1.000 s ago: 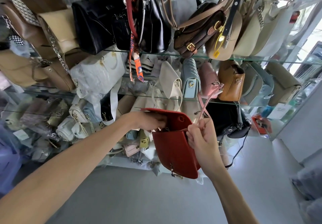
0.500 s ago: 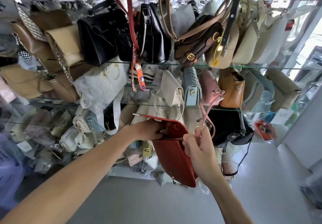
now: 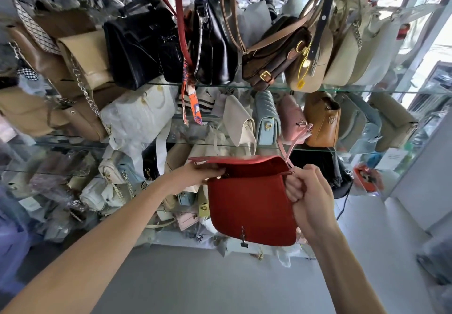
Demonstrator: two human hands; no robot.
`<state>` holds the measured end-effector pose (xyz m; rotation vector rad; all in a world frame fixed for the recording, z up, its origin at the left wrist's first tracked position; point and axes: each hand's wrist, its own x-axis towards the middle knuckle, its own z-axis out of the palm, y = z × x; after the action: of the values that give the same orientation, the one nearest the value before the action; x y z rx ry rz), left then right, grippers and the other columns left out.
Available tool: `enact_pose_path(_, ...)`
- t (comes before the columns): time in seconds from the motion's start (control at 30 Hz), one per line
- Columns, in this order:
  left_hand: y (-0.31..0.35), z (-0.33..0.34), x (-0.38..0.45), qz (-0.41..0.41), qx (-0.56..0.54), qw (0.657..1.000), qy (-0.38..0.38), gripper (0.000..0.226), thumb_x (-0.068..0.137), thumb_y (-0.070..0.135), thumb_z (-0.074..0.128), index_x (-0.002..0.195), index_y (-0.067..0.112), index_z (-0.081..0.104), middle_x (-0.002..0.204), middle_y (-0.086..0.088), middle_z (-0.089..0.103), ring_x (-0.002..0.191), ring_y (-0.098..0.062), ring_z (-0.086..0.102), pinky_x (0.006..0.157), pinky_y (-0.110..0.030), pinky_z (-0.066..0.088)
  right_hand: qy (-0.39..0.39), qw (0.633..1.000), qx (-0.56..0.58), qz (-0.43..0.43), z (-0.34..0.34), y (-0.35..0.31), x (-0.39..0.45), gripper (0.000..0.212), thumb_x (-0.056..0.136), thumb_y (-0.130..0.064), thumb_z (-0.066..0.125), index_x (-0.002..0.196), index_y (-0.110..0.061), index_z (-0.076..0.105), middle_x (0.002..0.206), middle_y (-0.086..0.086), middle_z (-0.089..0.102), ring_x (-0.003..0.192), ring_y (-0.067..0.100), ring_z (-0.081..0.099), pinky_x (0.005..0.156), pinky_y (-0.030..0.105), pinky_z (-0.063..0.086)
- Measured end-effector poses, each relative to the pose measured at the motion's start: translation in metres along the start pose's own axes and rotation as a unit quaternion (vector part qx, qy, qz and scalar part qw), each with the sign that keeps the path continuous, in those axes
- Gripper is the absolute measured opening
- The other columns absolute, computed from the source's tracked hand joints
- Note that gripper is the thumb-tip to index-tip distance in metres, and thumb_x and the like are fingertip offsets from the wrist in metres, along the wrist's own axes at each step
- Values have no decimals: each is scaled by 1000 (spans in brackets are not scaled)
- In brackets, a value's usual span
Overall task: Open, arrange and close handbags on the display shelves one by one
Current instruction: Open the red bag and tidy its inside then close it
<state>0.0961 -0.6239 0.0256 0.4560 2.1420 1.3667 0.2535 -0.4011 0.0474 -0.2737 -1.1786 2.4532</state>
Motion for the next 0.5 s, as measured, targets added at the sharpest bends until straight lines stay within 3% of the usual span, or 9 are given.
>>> enact_pose_path(0.1, 3, -9, -3, 27, -108, 994, 16, 35, 93, 9, 70, 124, 25, 66, 114, 4, 77, 114, -20, 69, 95, -33, 57, 9, 999, 34, -6, -7, -15, 16, 38, 102, -1, 42, 72, -23, 31, 58, -7, 33, 47, 5, 27, 44, 19, 24)
enact_pose_path(0.17, 11, -11, -5, 31, -151, 988, 8, 46, 96, 11, 69, 138, 24, 55, 130, -8, 69, 120, -26, 67, 102, -49, 55, 17, 997, 71, 1, -8, -24, 25, 38, 103, -8, 42, 68, -22, 35, 56, -8, 32, 46, 4, 26, 44, 17, 27)
enact_pose_path(0.2, 16, -10, -7, 27, -159, 987, -9, 51, 97, 16, 70, 144, 24, 49, 137, -10, 63, 123, -26, 65, 102, -50, 55, 20, 996, 92, 10, -8, -28, 29, 41, 104, -11, 42, 65, -21, 37, 55, -9, 32, 45, 5, 26, 44, 17, 28)
enact_pose_path(0.3, 20, -4, -8, 24, -187, 980, -59, 60, 96, 14, 69, 150, 21, 44, 136, -3, 66, 124, -18, 65, 89, -27, 59, 29, 988, 152, 19, -5, -36, 38, 48, 106, -13, 40, 59, -22, 40, 52, -10, 32, 42, 5, 28, 43, 14, 31)
enact_pose_path(0.4, 19, 4, -14, 19, -257, 962, -94, 44, 90, 10, 70, 131, 19, 56, 109, -3, 78, 98, -18, 76, 74, -31, 62, 34, 982, 181, 39, -9, -33, 52, 46, 105, -13, 41, 61, -22, 37, 52, -10, 31, 43, 5, 30, 43, 14, 33)
enact_pose_path(0.5, 21, 9, -11, 61, -263, 962, -39, 42, 81, 10, 74, 121, 15, 62, 103, -8, 79, 94, -23, 76, 79, -36, 63, 38, 988, 129, 75, -15, -30, 71, 40, 103, -14, 45, 65, -22, 34, 54, -9, 30, 44, 5, 28, 42, 16, 32)
